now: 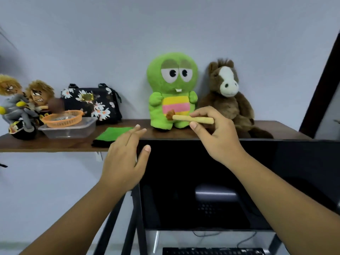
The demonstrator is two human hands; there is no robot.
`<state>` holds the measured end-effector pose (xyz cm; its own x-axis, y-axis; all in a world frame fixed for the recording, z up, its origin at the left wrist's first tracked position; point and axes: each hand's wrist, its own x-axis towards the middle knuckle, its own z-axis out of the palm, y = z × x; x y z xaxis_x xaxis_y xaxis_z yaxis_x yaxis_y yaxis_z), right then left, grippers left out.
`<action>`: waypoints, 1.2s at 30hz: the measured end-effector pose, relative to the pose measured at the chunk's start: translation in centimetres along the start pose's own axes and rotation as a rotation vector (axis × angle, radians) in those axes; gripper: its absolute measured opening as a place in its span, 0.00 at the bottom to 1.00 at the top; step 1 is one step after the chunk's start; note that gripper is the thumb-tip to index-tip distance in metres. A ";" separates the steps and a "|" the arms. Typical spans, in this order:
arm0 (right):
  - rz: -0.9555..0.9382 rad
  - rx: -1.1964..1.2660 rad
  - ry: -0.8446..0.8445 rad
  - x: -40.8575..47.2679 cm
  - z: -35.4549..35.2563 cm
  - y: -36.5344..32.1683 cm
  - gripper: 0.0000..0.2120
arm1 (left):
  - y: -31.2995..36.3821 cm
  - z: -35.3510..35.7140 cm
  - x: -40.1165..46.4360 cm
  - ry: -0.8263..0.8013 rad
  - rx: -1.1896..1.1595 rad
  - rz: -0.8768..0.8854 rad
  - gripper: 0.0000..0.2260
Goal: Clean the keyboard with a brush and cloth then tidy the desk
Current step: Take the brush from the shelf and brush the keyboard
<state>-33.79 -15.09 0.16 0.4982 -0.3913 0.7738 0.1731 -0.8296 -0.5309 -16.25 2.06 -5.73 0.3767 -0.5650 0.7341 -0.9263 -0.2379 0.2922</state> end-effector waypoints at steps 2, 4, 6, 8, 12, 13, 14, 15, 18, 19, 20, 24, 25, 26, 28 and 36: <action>0.024 0.029 -0.015 -3.3 -2.2 0.8 0.06 | 2.6 2.0 -2.1 -0.032 -0.004 0.013 0.21; 0.037 0.064 -0.050 -6.0 -2.8 1.1 0.06 | 3.8 2.6 -3.9 -0.055 -0.015 -0.003 0.21; 0.075 0.088 -0.104 -8.8 -3.7 2.2 0.06 | 5.2 3.9 -5.6 -0.076 -0.025 -0.022 0.20; 0.115 0.090 -0.145 -11.6 -4.7 3.9 0.07 | 6.3 5.7 -7.7 -0.117 -0.027 -0.062 0.20; 0.222 0.079 -0.147 -17.6 -6.0 7.4 0.05 | 7.5 9.4 -12.6 -0.221 -0.004 -0.173 0.20; 0.266 0.084 -0.138 -19.0 -6.1 8.3 0.05 | 7.6 10.3 -13.4 -0.236 0.006 -0.197 0.20; 0.325 0.101 -0.142 -20.9 -6.1 9.2 0.06 | 7.8 11.2 -14.5 -0.254 0.010 -0.229 0.20; 0.382 0.120 -0.148 -22.7 -6.1 10.0 0.06 | 7.9 12.0 -15.5 -0.267 0.011 -0.268 0.19; 0.524 0.153 -0.160 -27.8 -5.4 12.0 0.05 | 7.5 14.0 -18.6 -0.325 0.022 -0.374 0.19; 0.574 0.158 -0.157 -29.4 -5.0 12.6 0.06 | 7.1 14.7 -19.7 -0.363 0.037 -0.398 0.19; 0.622 0.153 -0.145 -30.8 -4.6 13.0 0.07 | 6.7 15.3 -20.7 -0.400 0.050 -0.422 0.20; 0.755 0.124 -0.086 -34.6 -1.8 13.9 0.11 | 5.0 16.9 -24.0 -0.521 0.066 -0.509 0.19; 0.769 0.114 -0.075 -35.2 -0.8 14.1 0.10 | 4.3 17.2 -24.7 -0.562 0.067 -0.527 0.19; 0.787 0.108 -0.061 -35.6 0.2 14.3 0.11 | 3.8 17.5 -25.3 -0.604 0.070 -0.541 0.19; 0.843 0.130 -0.030 -36.1 2.2 14.5 0.13 | 2.7 18.1 -26.6 -0.700 0.071 -0.570 0.22; 0.871 0.163 -0.137 -34.1 10.2 14.5 0.03 | -1.8 18.9 -29.7 -0.939 -0.024 -0.690 0.32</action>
<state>-39.57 -9.67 -37.45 0.6045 -0.7960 0.0313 -0.2003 -0.1899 -0.9612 -25.60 4.28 -39.62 0.6506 -0.6865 -0.3247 -0.5183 -0.7139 0.4709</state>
